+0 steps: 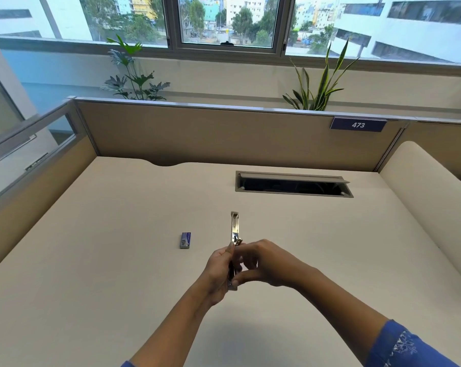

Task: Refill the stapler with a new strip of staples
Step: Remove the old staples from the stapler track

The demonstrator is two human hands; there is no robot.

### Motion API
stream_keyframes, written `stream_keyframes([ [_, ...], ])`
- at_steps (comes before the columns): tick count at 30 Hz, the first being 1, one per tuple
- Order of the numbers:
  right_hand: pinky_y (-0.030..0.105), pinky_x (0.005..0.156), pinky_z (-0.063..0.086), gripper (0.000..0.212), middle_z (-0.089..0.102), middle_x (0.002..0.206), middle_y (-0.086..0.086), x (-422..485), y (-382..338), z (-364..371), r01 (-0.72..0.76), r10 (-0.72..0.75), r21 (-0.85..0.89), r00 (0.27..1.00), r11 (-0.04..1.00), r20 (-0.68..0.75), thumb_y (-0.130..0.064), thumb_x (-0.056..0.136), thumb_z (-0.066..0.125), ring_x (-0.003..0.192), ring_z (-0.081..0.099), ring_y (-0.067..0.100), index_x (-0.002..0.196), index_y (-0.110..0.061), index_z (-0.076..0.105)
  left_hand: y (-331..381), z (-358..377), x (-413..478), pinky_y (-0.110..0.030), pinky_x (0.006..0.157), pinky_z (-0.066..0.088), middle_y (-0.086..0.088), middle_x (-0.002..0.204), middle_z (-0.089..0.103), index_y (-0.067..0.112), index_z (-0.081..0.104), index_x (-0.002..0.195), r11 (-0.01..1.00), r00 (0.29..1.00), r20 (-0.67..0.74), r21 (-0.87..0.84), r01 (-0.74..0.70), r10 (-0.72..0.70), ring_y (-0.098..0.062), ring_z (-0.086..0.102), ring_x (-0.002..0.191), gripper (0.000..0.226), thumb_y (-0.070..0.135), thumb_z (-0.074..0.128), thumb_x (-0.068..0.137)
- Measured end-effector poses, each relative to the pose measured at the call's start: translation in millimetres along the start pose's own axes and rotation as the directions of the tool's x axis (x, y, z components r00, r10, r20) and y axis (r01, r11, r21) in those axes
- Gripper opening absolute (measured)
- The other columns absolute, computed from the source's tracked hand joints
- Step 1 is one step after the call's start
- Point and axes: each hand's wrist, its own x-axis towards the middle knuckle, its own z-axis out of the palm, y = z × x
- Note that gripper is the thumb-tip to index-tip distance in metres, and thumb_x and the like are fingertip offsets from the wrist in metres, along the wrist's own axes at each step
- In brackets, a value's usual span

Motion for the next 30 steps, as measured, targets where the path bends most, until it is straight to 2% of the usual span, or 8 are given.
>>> stream_keyframes([
  [4, 0.023, 0.054, 0.038, 0.03, 0.052, 0.062, -0.01, -1.8, 4.4, 2.5, 0.011, -0.01, -0.043, 1.0, 0.999, 0.01, -0.047, 0.082, 0.074, 0.054, 0.048, 0.007, 0.093, -0.022, 0.062, -0.7, -0.1, 0.0, -0.021, 0.04, 0.031, -0.005, 0.076, 0.047, 0.014, 0.068, 0.109, 1.0, 1.0, 0.001, 0.003, 0.016, -0.016, -0.011, 0.042, 0.052, 0.041, 0.039, 0.037, 0.103],
  [11, 0.033, 0.06, 0.045, 0.032, 0.062, 0.072, -0.004, -6.5, 7.4, 6.8, 0.044, -0.042, -0.1, 0.999, 0.994, 0.022, -0.049, 0.086, 0.068, 0.063, 0.056, 0.017, 0.103, -0.023, 0.061, -1.7, 3.0, -3.5, -0.018, 0.037, 0.033, 0.002, 0.059, 0.049, 0.011, 0.064, 0.111, 0.998, 0.999, -0.001, -0.041, 0.042, -0.042, -0.009, 0.041, 0.047, 0.039, 0.036, 0.036, 0.104],
  [15, 0.035, 0.063, 0.047, 0.023, 0.066, 0.077, -0.004, -10.9, 7.8, 12.1, 0.064, -0.067, -0.093, 0.997, 0.994, -0.031, -0.048, 0.088, 0.066, 0.066, 0.059, 0.018, 0.098, -0.028, 0.059, 0.6, 4.5, -6.1, -0.018, 0.037, 0.037, 0.0, 0.061, 0.055, 0.011, 0.063, 0.11, 0.997, 0.999, 0.003, -0.055, 0.051, -0.051, -0.01, 0.048, 0.047, 0.037, 0.036, 0.036, 0.103],
  [18, 0.034, 0.063, 0.048, 0.013, 0.069, 0.082, -0.006, -14.4, 6.5, 17.5, 0.113, -0.125, -0.134, 0.988, 0.985, -0.089, -0.043, 0.091, 0.062, 0.067, 0.058, 0.015, 0.094, -0.03, 0.061, 4.2, 2.8, -7.0, -0.017, 0.037, 0.037, 0.003, 0.059, 0.057, 0.01, 0.062, 0.112, 0.997, 0.999, 0.017, -0.065, 0.046, -0.045, -0.009, 0.053, 0.043, 0.038, 0.037, 0.036, 0.103],
  [24, 0.035, 0.056, 0.05, 0.013, 0.072, 0.086, -0.007, -14.0, 5.5, 17.0, 0.21, -0.254, -0.233, 0.951, 0.949, -0.177, -0.038, 0.091, 0.065, 0.065, 0.058, 0.015, 0.094, -0.026, 0.069, 9.5, 1.3, -10.8, -0.016, 0.035, 0.037, 0.001, 0.058, 0.066, 0.007, 0.061, 0.113, 0.997, 0.997, 0.038, -0.052, 0.065, -0.063, -0.01, 0.057, 0.042, 0.04, 0.037, 0.038, 0.102],
  [27, 0.028, 0.051, 0.049, 0.016, 0.072, 0.087, -0.009, -13.4, 5.4, 14.1, 0.292, -0.364, -0.335, 0.915, 0.896, -0.174, -0.041, 0.091, 0.065, 0.067, 0.062, 0.012, 0.094, -0.026, 0.07, 8.0, -0.8, -11.9, -0.018, 0.037, 0.034, 0.001, 0.058, 0.064, 0.011, 0.065, 0.108, 0.996, 0.995, 0.054, -0.032, 0.08, -0.079, -0.01, 0.054, 0.042, 0.039, 0.039, 0.039, 0.102],
  [30, 0.02, 0.054, 0.043, 0.014, 0.071, 0.087, -0.012, -12.5, 5.7, 10.0, 0.348, -0.415, -0.37, 0.902, 0.861, -0.119, -0.043, 0.09, 0.066, 0.072, 0.063, 0.008, 0.096, -0.031, 0.069, 5.6, -3.8, -12.6, -0.019, 0.038, 0.036, -0.001, 0.056, 0.061, 0.011, 0.069, 0.1, 0.996, 0.994, 0.082, -0.044, 0.08, -0.076, -0.012, 0.053, 0.043, 0.04, 0.038, 0.04, 0.102],
])
